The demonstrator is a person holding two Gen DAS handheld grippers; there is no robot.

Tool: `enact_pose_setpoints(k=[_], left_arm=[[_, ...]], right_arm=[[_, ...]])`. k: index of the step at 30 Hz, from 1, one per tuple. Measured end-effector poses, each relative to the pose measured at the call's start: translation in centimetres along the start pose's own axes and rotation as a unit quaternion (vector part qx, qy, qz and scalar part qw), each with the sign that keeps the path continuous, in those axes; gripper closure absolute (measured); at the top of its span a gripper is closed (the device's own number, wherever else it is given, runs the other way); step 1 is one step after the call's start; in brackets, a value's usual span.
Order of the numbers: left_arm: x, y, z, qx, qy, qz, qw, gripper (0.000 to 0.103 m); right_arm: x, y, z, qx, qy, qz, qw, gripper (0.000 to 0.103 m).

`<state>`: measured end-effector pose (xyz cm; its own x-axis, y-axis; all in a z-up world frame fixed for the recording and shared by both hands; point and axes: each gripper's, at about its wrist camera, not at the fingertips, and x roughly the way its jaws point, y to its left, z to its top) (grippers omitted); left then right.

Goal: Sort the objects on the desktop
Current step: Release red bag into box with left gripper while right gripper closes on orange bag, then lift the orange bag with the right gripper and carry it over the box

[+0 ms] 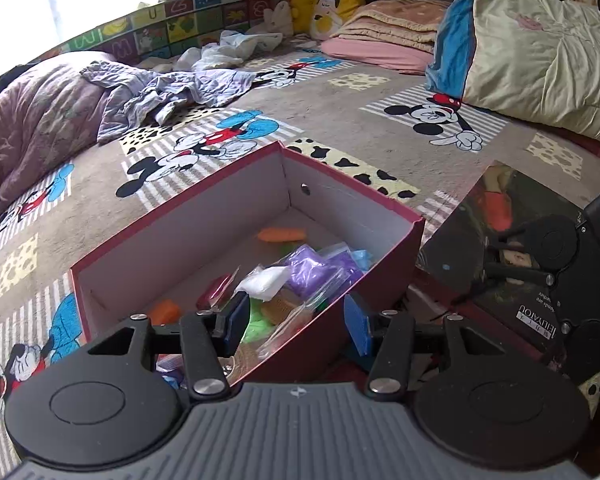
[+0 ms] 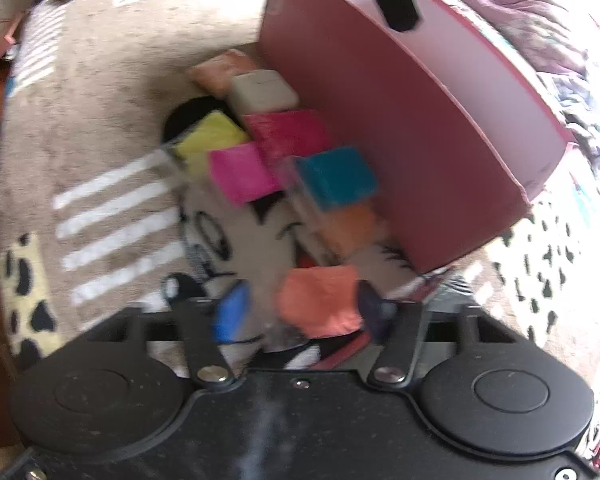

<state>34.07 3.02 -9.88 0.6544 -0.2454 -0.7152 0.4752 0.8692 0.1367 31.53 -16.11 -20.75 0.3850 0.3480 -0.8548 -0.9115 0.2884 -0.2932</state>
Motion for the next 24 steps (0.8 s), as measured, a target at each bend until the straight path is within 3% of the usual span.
enact_pose_setpoints(k=[7, 11, 14, 17, 24], left_arm=[[-0.4, 0.0, -0.4, 0.005, 0.002, -0.004, 1.0, 0.053], [-0.9, 0.3, -0.7, 0.005, -0.001, -0.004, 1.0, 0.053], [-1.3, 0.7, -1.2, 0.004, 0.001, 0.001, 1.0, 0.053], [-1.6, 1.2, -1.8, 0.001, 0.005, 0.003, 1.0, 0.053], [-2.6, 1.3, -2.9, 0.018, 0.015, -0.02, 0.9995, 0.053]], right_arm=[[1.4, -0.7, 0.2, 0.015, 0.01, -0.001, 1.0, 0.029], [2.4, -1.9, 0.5, 0.051, 0.027, 0.024, 0.998, 0.029], [2.6, -2.6, 0.7, 0.073, 0.04, 0.046, 0.995, 0.038], [2.2, -2.2, 0.9, 0.065, 0.039, 0.045, 0.996, 0.043], [-0.3, -2.3, 1.7, 0.063, 0.018, 0.039, 0.997, 0.043]])
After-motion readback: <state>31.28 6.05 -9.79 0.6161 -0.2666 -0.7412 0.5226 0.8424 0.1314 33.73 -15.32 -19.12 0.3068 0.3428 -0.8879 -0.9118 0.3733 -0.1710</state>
